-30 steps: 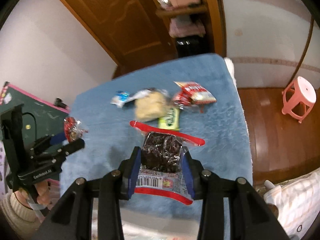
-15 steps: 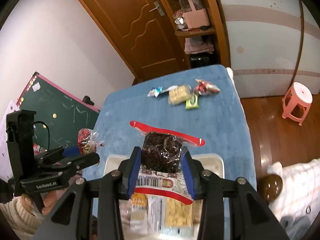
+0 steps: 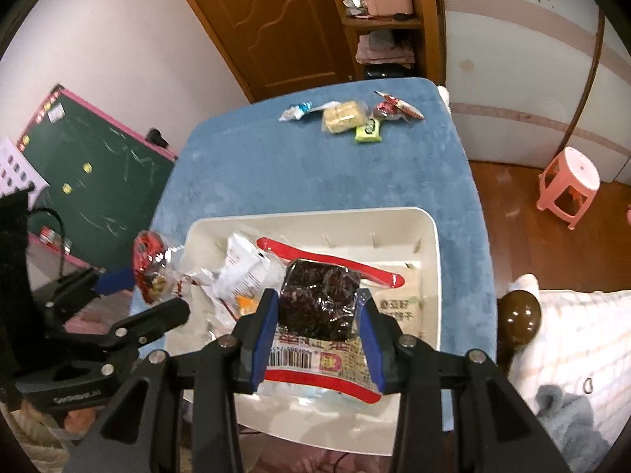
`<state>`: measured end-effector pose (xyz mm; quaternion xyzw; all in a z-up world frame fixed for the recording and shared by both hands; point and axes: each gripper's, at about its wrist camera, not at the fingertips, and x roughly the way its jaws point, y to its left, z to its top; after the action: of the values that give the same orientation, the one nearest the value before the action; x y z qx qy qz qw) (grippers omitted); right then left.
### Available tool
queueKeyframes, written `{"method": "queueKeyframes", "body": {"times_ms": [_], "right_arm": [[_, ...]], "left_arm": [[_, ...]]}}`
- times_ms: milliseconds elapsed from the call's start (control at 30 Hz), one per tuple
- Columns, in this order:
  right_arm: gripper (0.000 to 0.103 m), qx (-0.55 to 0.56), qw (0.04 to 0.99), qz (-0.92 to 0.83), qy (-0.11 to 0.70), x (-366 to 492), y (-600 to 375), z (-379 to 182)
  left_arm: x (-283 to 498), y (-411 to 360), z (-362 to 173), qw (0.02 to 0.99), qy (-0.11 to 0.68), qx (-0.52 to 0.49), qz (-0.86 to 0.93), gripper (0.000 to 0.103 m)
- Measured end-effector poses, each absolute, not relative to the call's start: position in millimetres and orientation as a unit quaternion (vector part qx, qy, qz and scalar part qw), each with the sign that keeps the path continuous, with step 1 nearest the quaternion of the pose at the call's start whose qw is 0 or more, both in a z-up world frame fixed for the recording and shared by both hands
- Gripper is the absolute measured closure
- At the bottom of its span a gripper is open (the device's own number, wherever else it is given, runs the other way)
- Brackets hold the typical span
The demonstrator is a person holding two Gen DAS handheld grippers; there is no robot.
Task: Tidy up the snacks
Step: 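Lower both bags into the tray and open both tools, then lift both tools out of the tray and move toward the remaining snacks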
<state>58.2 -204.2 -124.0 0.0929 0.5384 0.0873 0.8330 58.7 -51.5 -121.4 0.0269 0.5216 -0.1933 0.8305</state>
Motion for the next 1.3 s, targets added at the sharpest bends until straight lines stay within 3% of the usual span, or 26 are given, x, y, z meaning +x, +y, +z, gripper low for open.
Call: {"method": "queueKeyframes", "body": {"times_ms": [233,300,367,400,1300], "right_arm": [[0.06,0.067,0.829,0.077,0.55,47,-201,-126],[0.05,0.062,0.832,0.084,0.545,43,-199,-123],[0.035,0.045,0.843,0.079,0.53,38,-195,-119],[0.033,0.037,0.848,0.075,0.524,36,-194,-117],[0.033,0.098,0.841,0.045,0.53,49,-222,-126]], "left_arm": [[49,-58,-119,0.843,0.507,0.039,-0.179,0.024],[47,-58,-116,0.845,0.502,0.039,-0.179,0.021],[47,-57,-116,0.845,0.504,0.034,-0.174,0.015],[47,-57,-115,0.845,0.506,0.028,-0.173,0.015],[67,-70,-115,0.841,0.514,0.03,-0.169,0.015]]}}
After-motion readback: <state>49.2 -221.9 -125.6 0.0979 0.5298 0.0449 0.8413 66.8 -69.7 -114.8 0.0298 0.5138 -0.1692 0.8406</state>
